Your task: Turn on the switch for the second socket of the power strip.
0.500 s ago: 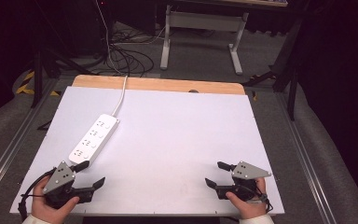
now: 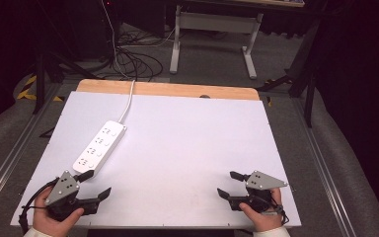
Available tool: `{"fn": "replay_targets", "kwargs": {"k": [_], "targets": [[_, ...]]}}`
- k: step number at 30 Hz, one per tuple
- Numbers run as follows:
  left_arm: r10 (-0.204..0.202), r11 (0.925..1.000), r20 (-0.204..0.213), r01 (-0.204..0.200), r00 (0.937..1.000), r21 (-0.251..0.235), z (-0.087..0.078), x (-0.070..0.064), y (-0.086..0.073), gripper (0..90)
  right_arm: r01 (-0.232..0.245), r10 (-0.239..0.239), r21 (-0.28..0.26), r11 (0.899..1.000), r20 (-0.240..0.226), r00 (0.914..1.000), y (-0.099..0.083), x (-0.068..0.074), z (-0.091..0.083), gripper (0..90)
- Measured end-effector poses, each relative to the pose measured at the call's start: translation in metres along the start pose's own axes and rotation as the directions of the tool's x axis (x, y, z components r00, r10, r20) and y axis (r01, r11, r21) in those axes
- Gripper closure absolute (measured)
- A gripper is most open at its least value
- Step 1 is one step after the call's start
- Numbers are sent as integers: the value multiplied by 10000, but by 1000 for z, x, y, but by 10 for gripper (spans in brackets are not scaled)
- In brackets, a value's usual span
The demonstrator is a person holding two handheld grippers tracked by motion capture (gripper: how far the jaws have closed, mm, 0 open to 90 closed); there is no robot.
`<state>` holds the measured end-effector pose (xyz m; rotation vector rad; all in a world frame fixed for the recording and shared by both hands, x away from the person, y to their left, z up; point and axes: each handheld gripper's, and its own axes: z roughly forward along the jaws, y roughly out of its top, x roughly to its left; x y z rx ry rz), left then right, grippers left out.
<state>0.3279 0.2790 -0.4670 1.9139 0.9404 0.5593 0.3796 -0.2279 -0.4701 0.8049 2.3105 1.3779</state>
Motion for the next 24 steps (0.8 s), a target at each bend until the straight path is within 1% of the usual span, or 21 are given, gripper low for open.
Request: {"fn": "replay_targets", "kwargs": {"k": [2,4,6,9,13,14,15,20,24], "targets": [[-36,9997,-292,43,9996,223,-1,0,2,235,-7,7,11,10000,7,10000,0,0,0,269],[-105,9996,-371,114,9993,256,-2,0,3,249,-78,78,63,10000,14,10000,0,-1,0,281],[-228,9994,-270,234,9994,247,-3,1,5,250,-86,86,127,9999,13,10000,-1,-1,1,285],[-85,9996,-146,89,9999,277,-3,2,8,252,-70,70,158,9999,14,10000,-2,-1,2,288],[1,9998,-121,1,9999,216,-4,2,13,253,-82,82,166,9998,33,10000,-2,-1,2,290],[-61,9998,-86,63,9999,182,-5,2,14,253,-126,125,184,9998,29,9999,-2,-1,2,291],[-3,9998,-78,4,10000,178,-5,3,16,254,-129,129,201,9997,22,9999,-2,-1,2,291],[-13,9999,61,12,10000,156,-7,5,24,261,-135,135,248,9996,-13,9999,-3,-2,3,295],[-105,9999,168,104,9998,110,-8,7,31,262,-169,169,260,9995,-3,9999,-3,-1,3,295]]}}
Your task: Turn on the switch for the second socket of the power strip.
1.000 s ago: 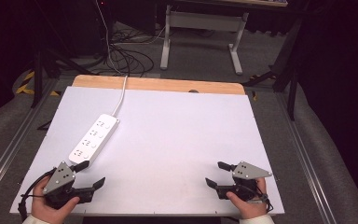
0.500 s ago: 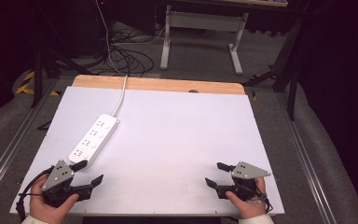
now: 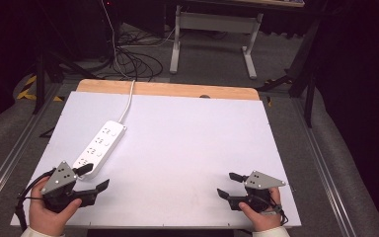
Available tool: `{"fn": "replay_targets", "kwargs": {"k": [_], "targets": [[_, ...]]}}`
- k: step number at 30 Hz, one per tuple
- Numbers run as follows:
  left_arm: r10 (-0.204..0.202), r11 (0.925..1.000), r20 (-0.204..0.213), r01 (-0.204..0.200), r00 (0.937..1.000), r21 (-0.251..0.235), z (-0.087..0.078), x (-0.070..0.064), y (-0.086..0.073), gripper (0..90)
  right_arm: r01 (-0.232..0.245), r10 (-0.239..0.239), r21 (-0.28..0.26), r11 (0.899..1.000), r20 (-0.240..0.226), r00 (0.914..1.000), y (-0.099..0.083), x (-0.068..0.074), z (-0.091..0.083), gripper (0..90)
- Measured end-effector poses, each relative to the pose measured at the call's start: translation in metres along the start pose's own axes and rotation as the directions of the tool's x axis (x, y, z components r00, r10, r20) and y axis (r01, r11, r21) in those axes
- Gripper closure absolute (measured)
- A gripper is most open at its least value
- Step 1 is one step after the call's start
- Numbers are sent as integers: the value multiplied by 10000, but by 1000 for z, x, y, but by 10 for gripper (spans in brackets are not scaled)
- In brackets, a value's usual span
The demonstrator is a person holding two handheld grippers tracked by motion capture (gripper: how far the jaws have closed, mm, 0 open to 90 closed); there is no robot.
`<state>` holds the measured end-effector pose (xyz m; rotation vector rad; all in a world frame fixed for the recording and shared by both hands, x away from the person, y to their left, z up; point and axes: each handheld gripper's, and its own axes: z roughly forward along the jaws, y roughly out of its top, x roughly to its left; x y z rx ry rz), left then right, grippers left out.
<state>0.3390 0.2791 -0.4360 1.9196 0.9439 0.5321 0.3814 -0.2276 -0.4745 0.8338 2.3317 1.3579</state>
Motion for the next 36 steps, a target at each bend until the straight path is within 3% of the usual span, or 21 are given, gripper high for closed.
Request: {"fn": "replay_targets", "kwargs": {"k": [14,23,28,30,36], "targets": [[112,9999,213,-111,9997,-40,4,13,26,275,-22,22,91,10000,-38,10000,-1,1,1,295],[-44,9996,56,46,10000,-285,6,19,37,272,5,-4,129,9999,-60,10000,-2,1,1,295],[163,9996,-177,-167,9997,-227,10,26,43,253,35,-35,171,9998,-38,10000,-2,1,2,295],[-31,9995,-136,27,9999,-318,13,28,45,250,16,-15,190,9998,-43,10000,-2,1,2,295],[-107,9989,-191,98,9998,-461,19,35,49,253,12,-11,207,9998,-42,10000,-2,1,2,295]]}}
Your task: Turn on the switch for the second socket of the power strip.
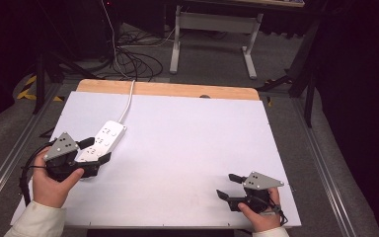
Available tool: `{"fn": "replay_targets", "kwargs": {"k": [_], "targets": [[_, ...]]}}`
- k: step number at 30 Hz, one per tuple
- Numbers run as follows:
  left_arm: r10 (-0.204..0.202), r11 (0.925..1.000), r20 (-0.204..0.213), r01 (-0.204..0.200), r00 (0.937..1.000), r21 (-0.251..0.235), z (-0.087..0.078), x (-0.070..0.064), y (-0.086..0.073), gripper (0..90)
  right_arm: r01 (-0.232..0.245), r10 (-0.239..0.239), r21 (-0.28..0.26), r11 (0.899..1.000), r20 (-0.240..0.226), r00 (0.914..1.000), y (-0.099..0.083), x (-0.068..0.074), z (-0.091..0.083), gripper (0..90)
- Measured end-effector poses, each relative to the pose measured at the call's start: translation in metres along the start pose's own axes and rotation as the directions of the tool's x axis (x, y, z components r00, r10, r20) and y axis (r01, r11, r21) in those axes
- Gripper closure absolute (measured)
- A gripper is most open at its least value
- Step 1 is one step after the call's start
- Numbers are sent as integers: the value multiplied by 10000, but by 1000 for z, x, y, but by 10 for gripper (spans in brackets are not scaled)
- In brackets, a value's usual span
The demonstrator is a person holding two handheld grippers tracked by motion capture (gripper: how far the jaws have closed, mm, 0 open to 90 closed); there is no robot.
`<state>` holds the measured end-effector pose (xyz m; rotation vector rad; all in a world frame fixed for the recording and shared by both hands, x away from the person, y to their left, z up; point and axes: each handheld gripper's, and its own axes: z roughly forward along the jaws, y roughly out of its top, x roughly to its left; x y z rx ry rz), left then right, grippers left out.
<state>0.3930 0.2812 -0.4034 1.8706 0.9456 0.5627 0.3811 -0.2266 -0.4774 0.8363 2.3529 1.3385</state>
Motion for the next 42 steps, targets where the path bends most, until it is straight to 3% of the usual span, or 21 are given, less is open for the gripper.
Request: {"fn": "replay_targets", "kwargs": {"k": [3,24,28,33,35,37,42], "targets": [[-244,9997,39,243,9997,89,3,3,2,261,10,-10,5,10000,-9,10000,0,0,0,295],[-469,9979,-91,473,9989,439,27,27,13,293,37,-37,12,10000,-39,10000,0,0,0,294],[-472,9974,-332,489,9983,531,32,32,12,312,31,-31,26,10000,-46,10000,0,0,1,294],[-523,9986,-560,516,9971,-126,40,41,10,331,30,-29,24,10000,-44,10000,0,0,1,294],[-506,9987,-614,499,9968,-138,42,44,10,416,21,-21,17,10000,-42,10000,0,0,1,294],[-397,9991,-704,405,9967,102,45,47,8,564,27,-27,24,10000,-43,10000,0,0,1,294],[-266,9980,-843,314,9961,556,52,53,4,751,32,-32,10,10000,-51,10000,0,0,0,294]]}}
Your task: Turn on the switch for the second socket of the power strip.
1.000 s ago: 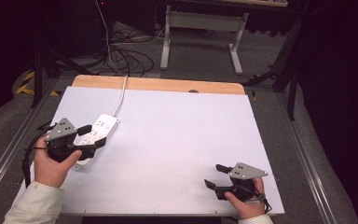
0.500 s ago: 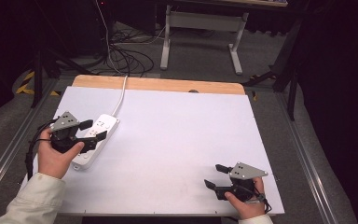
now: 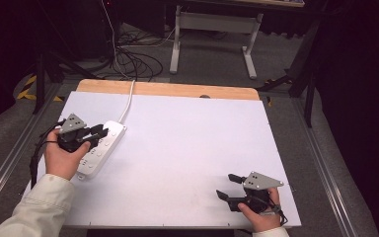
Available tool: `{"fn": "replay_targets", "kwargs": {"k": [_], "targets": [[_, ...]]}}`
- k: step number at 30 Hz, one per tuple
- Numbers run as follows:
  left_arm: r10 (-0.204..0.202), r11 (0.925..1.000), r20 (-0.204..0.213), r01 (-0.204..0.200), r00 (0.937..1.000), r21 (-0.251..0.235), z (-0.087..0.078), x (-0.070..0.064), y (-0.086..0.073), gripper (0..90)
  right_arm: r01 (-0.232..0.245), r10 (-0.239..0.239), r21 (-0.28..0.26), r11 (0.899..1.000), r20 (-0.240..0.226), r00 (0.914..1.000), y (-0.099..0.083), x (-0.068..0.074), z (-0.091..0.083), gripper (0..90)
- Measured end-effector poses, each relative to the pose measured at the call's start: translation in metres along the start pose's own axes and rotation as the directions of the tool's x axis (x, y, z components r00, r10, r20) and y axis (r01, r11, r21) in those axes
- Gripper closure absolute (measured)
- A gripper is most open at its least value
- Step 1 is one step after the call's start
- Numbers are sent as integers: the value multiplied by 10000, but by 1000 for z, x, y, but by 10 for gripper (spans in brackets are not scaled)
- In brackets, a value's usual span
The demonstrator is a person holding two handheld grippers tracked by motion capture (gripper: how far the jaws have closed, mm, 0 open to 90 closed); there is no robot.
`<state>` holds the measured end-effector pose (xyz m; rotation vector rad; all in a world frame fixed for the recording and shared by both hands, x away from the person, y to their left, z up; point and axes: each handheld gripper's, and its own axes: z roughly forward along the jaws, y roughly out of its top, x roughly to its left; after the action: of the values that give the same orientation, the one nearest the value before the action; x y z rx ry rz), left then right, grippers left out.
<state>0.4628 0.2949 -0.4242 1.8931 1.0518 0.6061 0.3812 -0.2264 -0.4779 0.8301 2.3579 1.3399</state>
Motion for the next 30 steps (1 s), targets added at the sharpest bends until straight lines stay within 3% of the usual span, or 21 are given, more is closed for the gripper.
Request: {"fn": "replay_targets", "kwargs": {"k": [7,8,15,19,24,30], "targets": [[-250,9968,19,248,9997,762,9,7,-3,895,2,-2,23,10000,-2,10000,0,0,0,294],[-263,9943,-32,265,9996,1034,11,8,-4,896,6,-6,35,10000,-13,10000,0,0,0,294],[-425,9890,67,411,9991,1424,17,6,-5,897,6,-5,54,10000,-25,10000,0,0,1,294],[-599,9792,3,587,9982,1941,23,7,-6,898,15,-14,62,10000,-21,10000,0,0,1,294],[-658,9709,-177,681,9977,2294,27,8,-8,898,13,-12,70,10000,-28,10000,-1,0,1,294],[-655,9644,-97,658,9978,2561,32,7,-9,898,24,-24,77,10000,-38,10000,-1,0,1,294]]}}
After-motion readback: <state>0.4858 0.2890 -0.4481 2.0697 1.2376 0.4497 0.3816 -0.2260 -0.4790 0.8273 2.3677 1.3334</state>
